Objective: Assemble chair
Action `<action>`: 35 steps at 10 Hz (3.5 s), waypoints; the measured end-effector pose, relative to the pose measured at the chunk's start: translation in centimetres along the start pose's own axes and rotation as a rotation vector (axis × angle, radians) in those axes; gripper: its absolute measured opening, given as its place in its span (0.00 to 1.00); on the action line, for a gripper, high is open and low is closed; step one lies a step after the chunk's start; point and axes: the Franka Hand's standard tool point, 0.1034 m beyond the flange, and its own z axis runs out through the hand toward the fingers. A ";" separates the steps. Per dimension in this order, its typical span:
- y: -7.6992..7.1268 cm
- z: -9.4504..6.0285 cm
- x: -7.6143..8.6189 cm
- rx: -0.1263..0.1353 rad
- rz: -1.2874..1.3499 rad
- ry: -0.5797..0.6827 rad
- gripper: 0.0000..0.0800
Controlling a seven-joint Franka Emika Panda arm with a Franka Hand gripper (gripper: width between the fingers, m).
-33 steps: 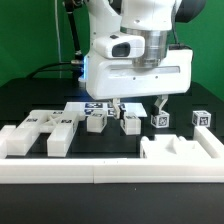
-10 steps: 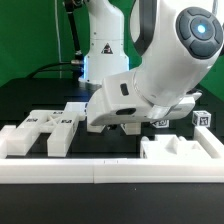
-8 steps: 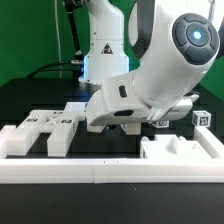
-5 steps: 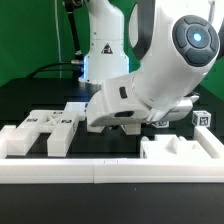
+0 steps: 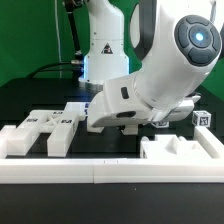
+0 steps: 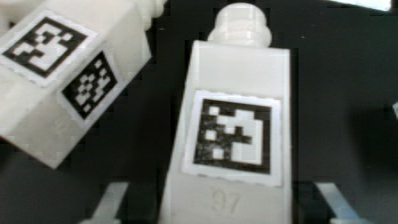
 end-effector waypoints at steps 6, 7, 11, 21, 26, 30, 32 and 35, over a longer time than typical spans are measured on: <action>0.9 -7.2 -0.5 -0.007 -0.050 0.104 0.38; 1.2 -7.4 -0.7 -0.004 -0.051 0.116 0.38; 1.6 -8.1 0.6 -0.022 -0.049 0.247 0.38; 2.3 -14.4 0.1 -0.116 -0.040 1.005 0.38; 1.8 -17.6 0.0 -0.148 -0.021 1.217 0.38; 1.0 -17.1 0.5 -0.126 -0.008 1.216 0.38; -2.1 -20.1 2.9 -0.077 0.007 1.249 0.38; -2.6 -21.1 3.6 -0.081 -0.006 1.252 0.38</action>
Offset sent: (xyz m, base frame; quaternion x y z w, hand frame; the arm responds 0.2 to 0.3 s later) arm 0.0387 0.0099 0.0549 -0.0121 -0.0113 -0.0333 0.9993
